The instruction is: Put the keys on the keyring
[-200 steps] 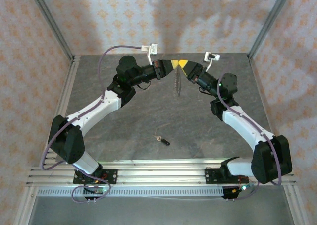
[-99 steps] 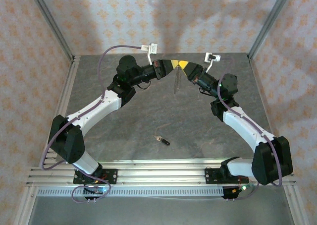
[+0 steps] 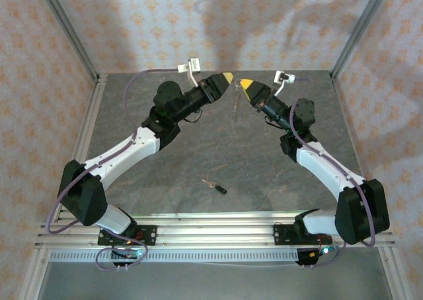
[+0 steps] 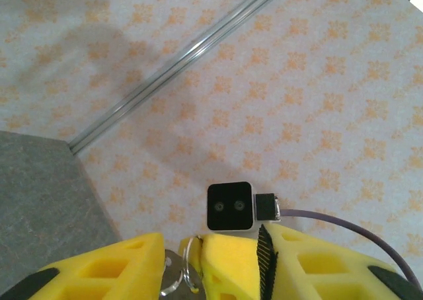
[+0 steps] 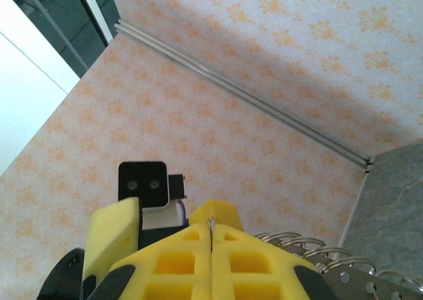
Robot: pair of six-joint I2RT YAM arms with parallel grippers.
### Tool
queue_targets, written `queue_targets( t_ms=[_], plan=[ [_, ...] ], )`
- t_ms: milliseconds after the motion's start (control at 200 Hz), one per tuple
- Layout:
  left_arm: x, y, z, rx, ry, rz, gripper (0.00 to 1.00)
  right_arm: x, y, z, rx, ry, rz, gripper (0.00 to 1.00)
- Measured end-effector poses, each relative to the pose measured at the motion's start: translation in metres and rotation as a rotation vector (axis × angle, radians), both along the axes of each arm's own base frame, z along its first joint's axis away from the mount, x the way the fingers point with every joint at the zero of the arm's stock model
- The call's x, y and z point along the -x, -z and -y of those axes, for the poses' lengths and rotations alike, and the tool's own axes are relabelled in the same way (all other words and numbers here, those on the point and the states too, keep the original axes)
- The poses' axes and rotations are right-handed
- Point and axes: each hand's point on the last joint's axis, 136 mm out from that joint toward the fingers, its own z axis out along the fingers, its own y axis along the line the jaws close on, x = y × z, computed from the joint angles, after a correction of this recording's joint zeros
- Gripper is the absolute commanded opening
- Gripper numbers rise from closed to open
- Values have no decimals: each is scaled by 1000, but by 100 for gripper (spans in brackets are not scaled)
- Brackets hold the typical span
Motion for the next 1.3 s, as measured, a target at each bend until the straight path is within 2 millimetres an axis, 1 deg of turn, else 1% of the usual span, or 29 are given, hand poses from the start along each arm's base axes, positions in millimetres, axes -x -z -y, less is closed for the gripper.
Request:
queue_targets(
  t_ms=[135,230,460,706,1061,1301],
  plan=[
    [1,7,3,9,-10,-27,36,-5,3,1,-18,14,-23,0],
    [0,8,3,17,-16,-32,35,-7,3,2,-26,19,-29,0],
    [-4,10,5,24,-23,-31,33,-6,2,0,-32,13,-33,0],
    [-3,19,15,21,-4,-46,31,-6,3,-1,-32,11,-34,0],
    [-4,26,23,19,9,-61,23,-6,3,-1,-32,13,-34,0],
    [-4,26,24,20,8,-61,23,-6,4,-1,-31,14,-37,0]
  ],
)
